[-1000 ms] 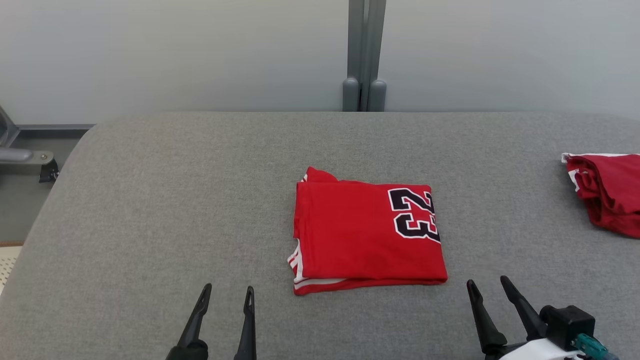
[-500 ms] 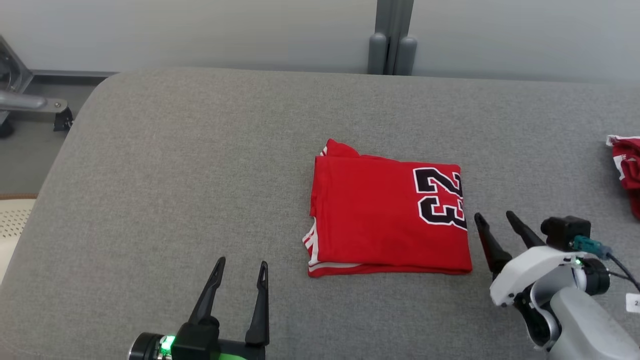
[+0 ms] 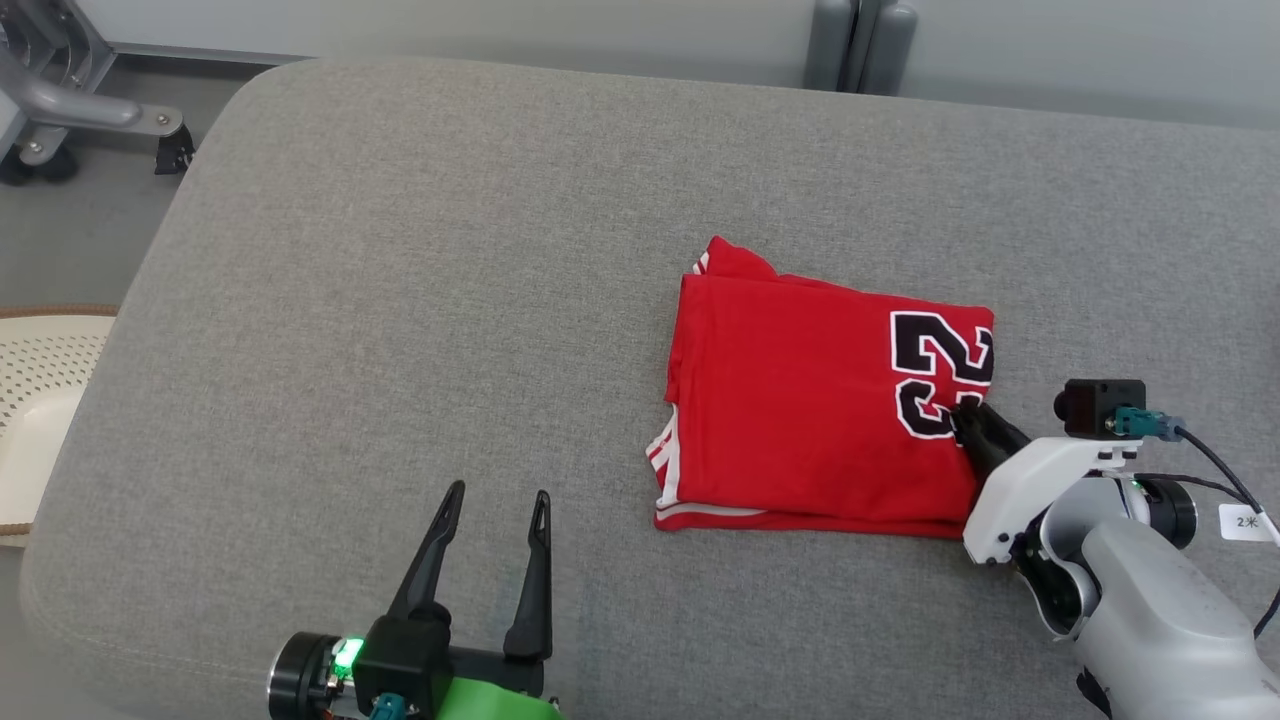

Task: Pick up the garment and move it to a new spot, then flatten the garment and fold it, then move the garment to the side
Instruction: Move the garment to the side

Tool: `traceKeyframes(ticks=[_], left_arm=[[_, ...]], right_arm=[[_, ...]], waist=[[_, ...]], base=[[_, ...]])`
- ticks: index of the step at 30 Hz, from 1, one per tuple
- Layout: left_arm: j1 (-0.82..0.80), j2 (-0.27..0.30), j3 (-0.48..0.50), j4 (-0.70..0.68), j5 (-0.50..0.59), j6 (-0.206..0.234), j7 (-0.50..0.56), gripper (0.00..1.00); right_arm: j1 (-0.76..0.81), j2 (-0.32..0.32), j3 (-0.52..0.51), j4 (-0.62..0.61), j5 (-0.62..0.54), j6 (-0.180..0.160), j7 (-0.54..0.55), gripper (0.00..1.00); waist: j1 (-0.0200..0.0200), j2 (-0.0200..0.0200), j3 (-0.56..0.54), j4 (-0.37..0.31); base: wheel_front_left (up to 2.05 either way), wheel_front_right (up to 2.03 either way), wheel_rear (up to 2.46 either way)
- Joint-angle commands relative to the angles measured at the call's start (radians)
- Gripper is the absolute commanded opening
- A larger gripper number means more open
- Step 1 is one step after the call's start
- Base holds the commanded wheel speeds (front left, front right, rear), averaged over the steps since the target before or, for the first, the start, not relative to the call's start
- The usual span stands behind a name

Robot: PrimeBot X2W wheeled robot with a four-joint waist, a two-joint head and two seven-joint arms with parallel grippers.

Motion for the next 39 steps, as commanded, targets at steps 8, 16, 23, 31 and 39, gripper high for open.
traceKeyframes(ticks=[8,16,23,31,39], left_arm=[[0.008,0.002,0.025,-0.011,0.012,0.001,-0.003,1.00],[-0.020,0.002,0.035,-0.021,0.030,-0.013,-0.003,1.00],[-0.061,0.002,0.042,-0.032,0.046,-0.029,-0.001,1.00],[-0.098,0.002,0.043,-0.039,0.068,-0.045,-0.001,1.00],[-0.127,0.002,0.054,-0.033,0.086,-0.063,-0.001,1.00]], right_arm=[[-0.044,-0.083,0.016,0.014,-0.063,-0.001,-0.099,0.00],[-0.120,-0.225,-0.011,-0.089,-0.155,-0.001,-0.069,0.00],[-0.193,-0.354,-0.072,-0.217,-0.244,-0.001,0.024,0.00],[-0.193,-0.469,-0.202,-0.336,-0.315,-0.001,0.124,0.00],[-0.134,-0.542,-0.415,-0.342,-0.415,-0.001,0.141,1.00]], waist=[[-0.0001,0.0000,0.002,-0.070],[-0.0001,0.0000,0.054,-0.188],[-0.0001,0.0000,0.127,-0.242],[-0.0001,0.0000,0.191,-0.243],[-0.0001,0.0000,0.227,-0.206]], base=[[0.00,0.00,0.00],[0.00,0.00,0.00],[0.00,0.00,0.00],[0.00,0.00,0.00],[0.00,0.00,0.00]])
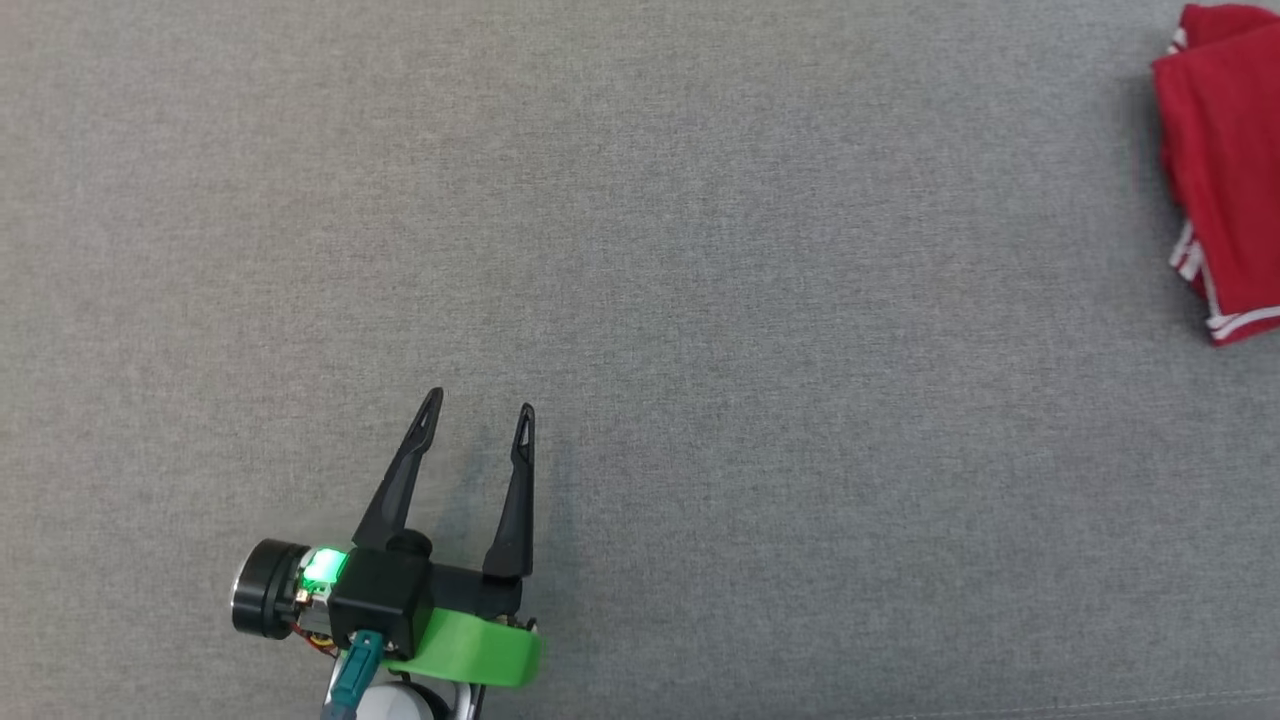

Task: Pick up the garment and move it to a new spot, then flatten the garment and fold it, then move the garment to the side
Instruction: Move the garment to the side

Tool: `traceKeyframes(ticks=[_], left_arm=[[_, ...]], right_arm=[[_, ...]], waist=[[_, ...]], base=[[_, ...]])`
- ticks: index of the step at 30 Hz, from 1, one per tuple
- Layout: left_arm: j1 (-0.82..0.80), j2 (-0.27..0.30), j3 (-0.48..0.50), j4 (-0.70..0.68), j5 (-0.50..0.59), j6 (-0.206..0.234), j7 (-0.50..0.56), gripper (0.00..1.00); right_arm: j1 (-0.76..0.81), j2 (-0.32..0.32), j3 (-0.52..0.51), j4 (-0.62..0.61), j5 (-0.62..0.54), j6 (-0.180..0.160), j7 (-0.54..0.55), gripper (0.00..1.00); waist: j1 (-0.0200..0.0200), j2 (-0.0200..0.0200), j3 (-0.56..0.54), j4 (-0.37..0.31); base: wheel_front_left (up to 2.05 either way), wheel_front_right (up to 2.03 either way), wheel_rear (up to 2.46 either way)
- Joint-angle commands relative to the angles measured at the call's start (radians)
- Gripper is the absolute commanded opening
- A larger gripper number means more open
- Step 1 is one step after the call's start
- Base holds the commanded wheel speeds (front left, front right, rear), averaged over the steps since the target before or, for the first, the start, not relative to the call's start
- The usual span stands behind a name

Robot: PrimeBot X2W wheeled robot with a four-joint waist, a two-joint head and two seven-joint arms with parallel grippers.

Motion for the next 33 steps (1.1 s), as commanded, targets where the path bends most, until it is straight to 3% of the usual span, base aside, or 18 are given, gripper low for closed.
traceKeyframes(ticks=[1,5,10,19,27,33], left_arm=[[-0.019,0.002,0.005,-0.001,0.006,-0.007,0.000,1.00],[-0.022,0.002,0.003,0.006,0.006,-0.012,0.000,1.00],[0.002,0.002,0.002,0.009,-0.012,0.001,0.000,1.00],[0.075,0.002,0.009,0.020,-0.044,0.012,0.000,1.00],[0.158,0.002,0.040,0.005,-0.140,0.052,0.000,1.00],[0.198,0.002,0.061,-0.017,-0.136,0.064,0.000,1.00]], right_arm=[[-0.003,0.021,-0.054,0.014,-0.048,-0.002,-0.032,1.00],[-0.007,0.120,-0.213,0.044,-0.222,-0.002,-0.145,1.00],[0.053,0.309,-0.291,0.046,-0.336,-0.002,-0.264,1.00],[0.258,0.586,-0.236,0.057,-0.231,-0.002,-0.341,1.00],[0.514,0.691,-0.110,-0.202,-0.084,-0.002,-0.342,1.00],[0.676,0.714,0.000,-0.359,-0.021,-0.001,-0.342,1.00]], waist=[[-0.0001,0.0000,0.013,0.013],[-0.0001,0.0000,0.003,0.023],[-0.0001,0.0000,-0.052,0.026],[-0.0001,0.0000,-0.229,0.016],[-0.0001,0.0000,-0.385,-0.001],[-0.0001,0.0000,-0.448,-0.009]], base=[[0.00,0.00,0.00],[0.00,0.00,0.00],[0.00,0.00,0.00],[0.00,0.00,0.00],[0.00,0.00,0.00],[0.00,0.00,0.00]])
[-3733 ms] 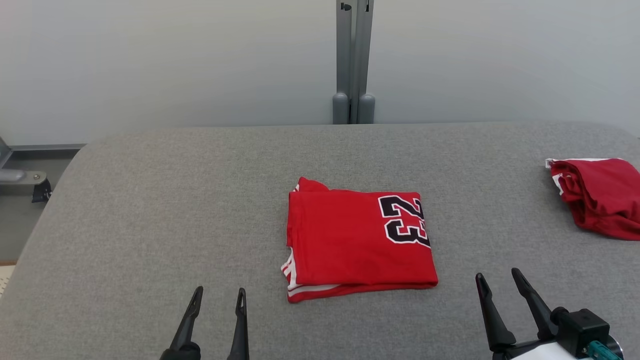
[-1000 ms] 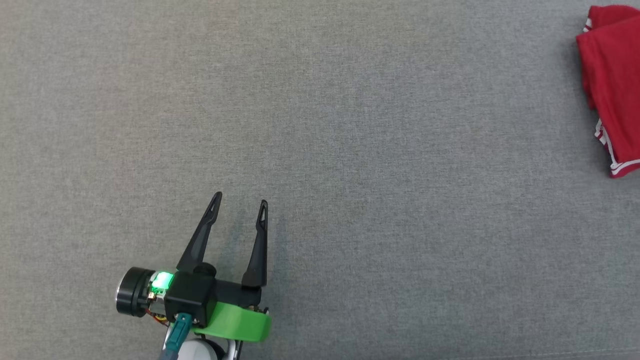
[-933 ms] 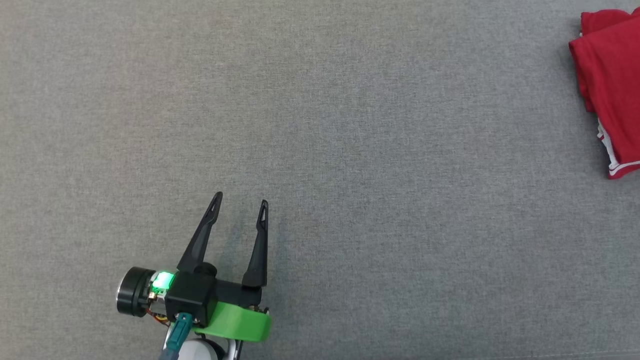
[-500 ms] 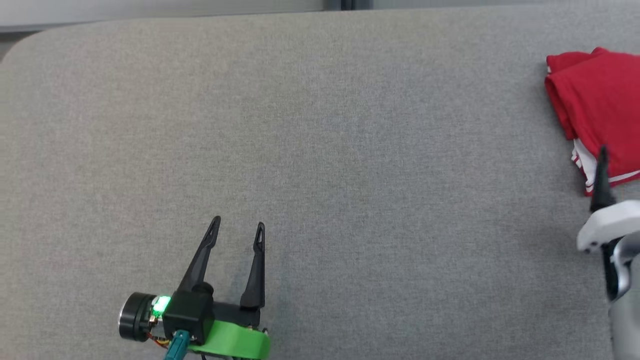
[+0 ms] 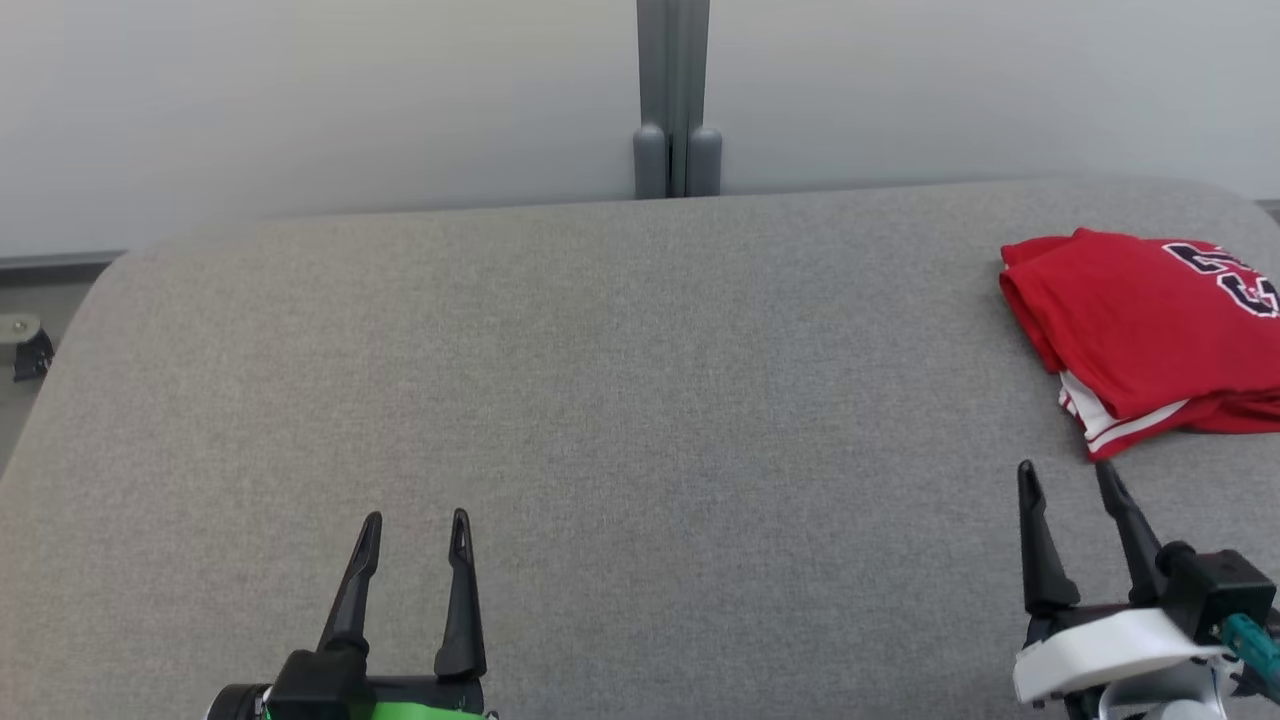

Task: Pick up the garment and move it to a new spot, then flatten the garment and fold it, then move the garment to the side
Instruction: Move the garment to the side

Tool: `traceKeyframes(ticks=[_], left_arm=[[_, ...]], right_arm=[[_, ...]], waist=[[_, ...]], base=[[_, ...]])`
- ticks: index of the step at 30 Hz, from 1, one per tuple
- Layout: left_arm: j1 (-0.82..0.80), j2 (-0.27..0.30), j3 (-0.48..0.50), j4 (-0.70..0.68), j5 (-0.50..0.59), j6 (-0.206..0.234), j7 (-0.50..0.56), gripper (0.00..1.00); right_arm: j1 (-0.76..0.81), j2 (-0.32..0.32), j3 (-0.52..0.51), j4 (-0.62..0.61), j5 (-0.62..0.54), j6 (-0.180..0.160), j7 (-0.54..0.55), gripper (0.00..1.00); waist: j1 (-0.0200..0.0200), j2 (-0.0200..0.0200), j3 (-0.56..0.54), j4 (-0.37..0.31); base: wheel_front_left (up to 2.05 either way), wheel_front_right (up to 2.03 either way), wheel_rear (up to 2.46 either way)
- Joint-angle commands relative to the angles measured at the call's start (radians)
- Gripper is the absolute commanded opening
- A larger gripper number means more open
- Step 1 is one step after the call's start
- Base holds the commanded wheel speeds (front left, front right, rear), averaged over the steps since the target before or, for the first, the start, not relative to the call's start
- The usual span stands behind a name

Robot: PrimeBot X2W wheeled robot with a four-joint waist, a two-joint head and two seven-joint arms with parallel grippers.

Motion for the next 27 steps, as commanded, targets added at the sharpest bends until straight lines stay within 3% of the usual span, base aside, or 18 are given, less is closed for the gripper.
traceKeyframes(ticks=[1,7,27], left_arm=[[0.021,0.002,0.003,-0.012,0.019,-0.009,0.000,1.00],[0.084,0.002,0.015,-0.057,0.066,-0.046,0.000,1.00],[0.173,0.002,0.044,0.026,0.044,-0.069,0.000,1.00]], right_arm=[[0.038,-0.004,0.018,-0.026,0.007,0.000,-0.003,1.00],[0.138,-0.008,0.045,-0.104,-0.004,0.000,-0.004,1.00],[0.247,0.015,0.081,-0.126,0.003,0.000,-0.004,1.00]], waist=[[0.0000,0.0000,-0.075,-0.014],[0.0000,0.0000,-0.130,-0.012],[0.0000,0.0000,-0.219,0.006]], base=[[0.00,0.00,0.00],[0.00,0.00,0.00],[0.00,0.00,0.00]])
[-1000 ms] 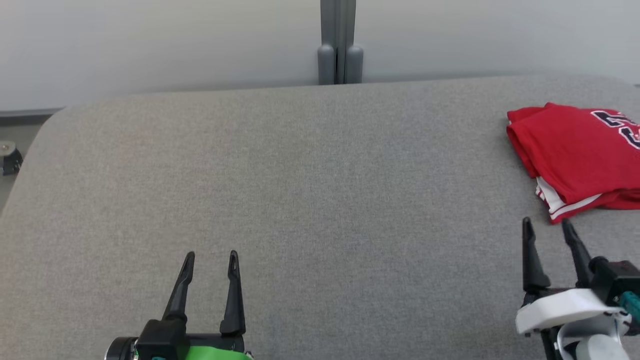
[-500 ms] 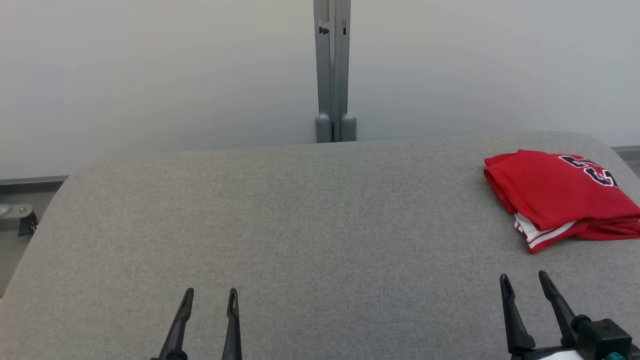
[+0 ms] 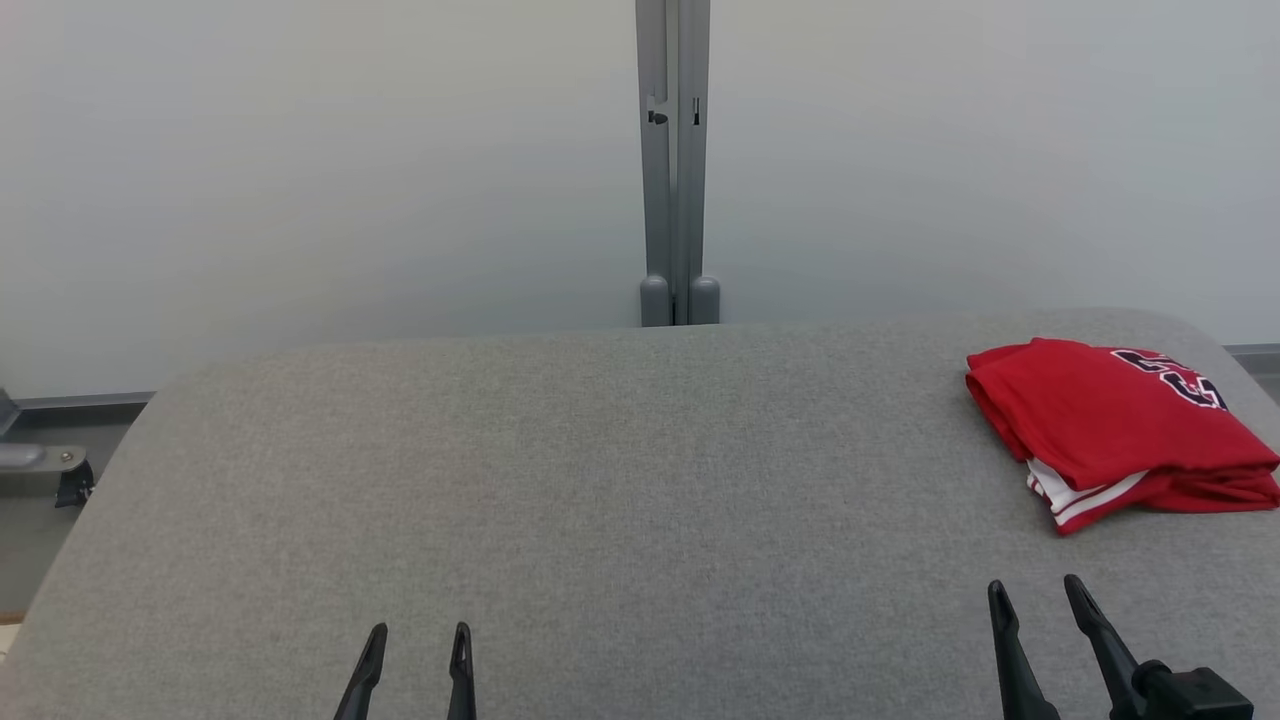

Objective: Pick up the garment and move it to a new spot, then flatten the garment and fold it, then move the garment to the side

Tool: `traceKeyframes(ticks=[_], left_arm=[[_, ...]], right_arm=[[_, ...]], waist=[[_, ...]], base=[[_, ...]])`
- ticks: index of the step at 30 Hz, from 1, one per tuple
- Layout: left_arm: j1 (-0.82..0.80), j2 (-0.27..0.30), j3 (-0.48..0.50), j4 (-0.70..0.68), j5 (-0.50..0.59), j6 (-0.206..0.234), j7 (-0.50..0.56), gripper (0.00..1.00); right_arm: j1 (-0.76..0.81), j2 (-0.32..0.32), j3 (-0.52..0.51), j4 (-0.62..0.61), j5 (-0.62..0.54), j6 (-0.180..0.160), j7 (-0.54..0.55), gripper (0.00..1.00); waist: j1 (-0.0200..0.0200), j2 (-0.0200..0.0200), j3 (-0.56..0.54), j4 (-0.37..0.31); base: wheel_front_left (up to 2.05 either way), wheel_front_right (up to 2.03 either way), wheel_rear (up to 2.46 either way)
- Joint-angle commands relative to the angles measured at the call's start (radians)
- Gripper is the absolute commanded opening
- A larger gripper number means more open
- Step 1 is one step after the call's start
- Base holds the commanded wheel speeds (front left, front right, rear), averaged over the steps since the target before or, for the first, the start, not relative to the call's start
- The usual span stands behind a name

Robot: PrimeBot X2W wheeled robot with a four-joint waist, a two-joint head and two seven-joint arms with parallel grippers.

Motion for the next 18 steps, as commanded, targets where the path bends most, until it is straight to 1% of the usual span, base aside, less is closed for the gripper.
traceKeyframes(ticks=[1,6,7,10,18], left_arm=[[0.013,0.002,0.002,0.005,-0.003,-0.007,0.000,1.00],[0.014,0.002,0.000,0.018,-0.013,-0.008,0.000,1.00],[0.002,0.000,-0.001,0.021,-0.019,-0.008,0.000,0.00],[0.006,0.000,-0.002,0.049,-0.025,-0.008,0.000,0.00],[-0.033,0.009,0.021,0.059,-0.191,-0.020,0.031,0.00]], right_arm=[[0.009,0.003,0.000,0.002,0.005,0.000,-0.003,1.00],[0.016,0.003,0.002,0.008,0.010,0.000,-0.003,1.00],[0.007,0.002,0.002,0.009,0.006,0.000,0.000,0.00],[0.011,0.005,0.004,0.037,0.008,0.000,0.002,0.00],[-0.034,0.006,-0.010,0.057,0.164,0.000,0.043,0.00]], waist=[[0.0000,0.0000,-0.005,0.006],[0.0000,0.0000,-0.014,0.016],[0.0000,0.0000,-0.012,0.014],[0.0000,0.0000,-0.012,0.014],[0.0000,0.0000,0.002,0.011]], base=[[0.00,0.00,0.00],[0.00,0.00,0.00],[0.00,0.00,0.00],[0.00,0.00,0.00],[0.00,0.00,0.00]])
